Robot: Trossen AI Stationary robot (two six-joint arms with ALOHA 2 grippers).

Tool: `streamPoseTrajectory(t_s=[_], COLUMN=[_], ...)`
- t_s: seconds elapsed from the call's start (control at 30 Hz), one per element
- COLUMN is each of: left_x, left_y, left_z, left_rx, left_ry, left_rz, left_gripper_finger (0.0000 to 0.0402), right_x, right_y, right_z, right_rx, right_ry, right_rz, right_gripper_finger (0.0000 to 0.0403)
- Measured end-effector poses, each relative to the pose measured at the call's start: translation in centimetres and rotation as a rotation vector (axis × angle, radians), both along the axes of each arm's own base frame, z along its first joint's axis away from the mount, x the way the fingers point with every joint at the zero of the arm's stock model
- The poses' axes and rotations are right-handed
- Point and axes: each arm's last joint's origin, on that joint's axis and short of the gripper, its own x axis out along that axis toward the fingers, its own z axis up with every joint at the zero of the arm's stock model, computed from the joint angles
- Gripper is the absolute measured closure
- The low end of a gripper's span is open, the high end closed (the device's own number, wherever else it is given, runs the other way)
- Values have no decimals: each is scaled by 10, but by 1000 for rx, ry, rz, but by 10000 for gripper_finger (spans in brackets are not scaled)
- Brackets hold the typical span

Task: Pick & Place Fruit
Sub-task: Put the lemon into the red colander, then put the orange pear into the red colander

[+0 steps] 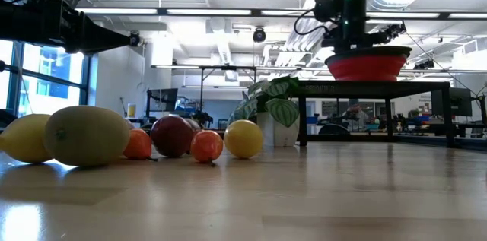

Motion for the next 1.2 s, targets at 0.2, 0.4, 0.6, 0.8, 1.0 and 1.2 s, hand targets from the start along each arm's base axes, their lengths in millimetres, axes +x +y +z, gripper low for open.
streamPoseTrajectory(t_s=[0.2,0.4,0.6,0.8,1.0,1.2], left_x=[0,0,0,0,0,0], left_y=[0,0,0,0,0,0], left_z=[0,0,0,0,0,0], left_rx=[0,0,0,0,0,0], left_ry=[0,0,0,0,0,0], left_rz=[0,0,0,0,0,0], left_gripper_finger=[368,368,368,368,368,368], right_x=[-1,-1,-1,-3,-11,-19], right_y=[1,1,2,6,16,35], right_z=[0,0,0,5,22,43], right_rx=[12,12,15,3,-45,-104], right_ry=[13,22,32,30,-8,-78], right_rz=[17,31,45,69,64,46], right_gripper_finger=[154,150,150,149,149,149])
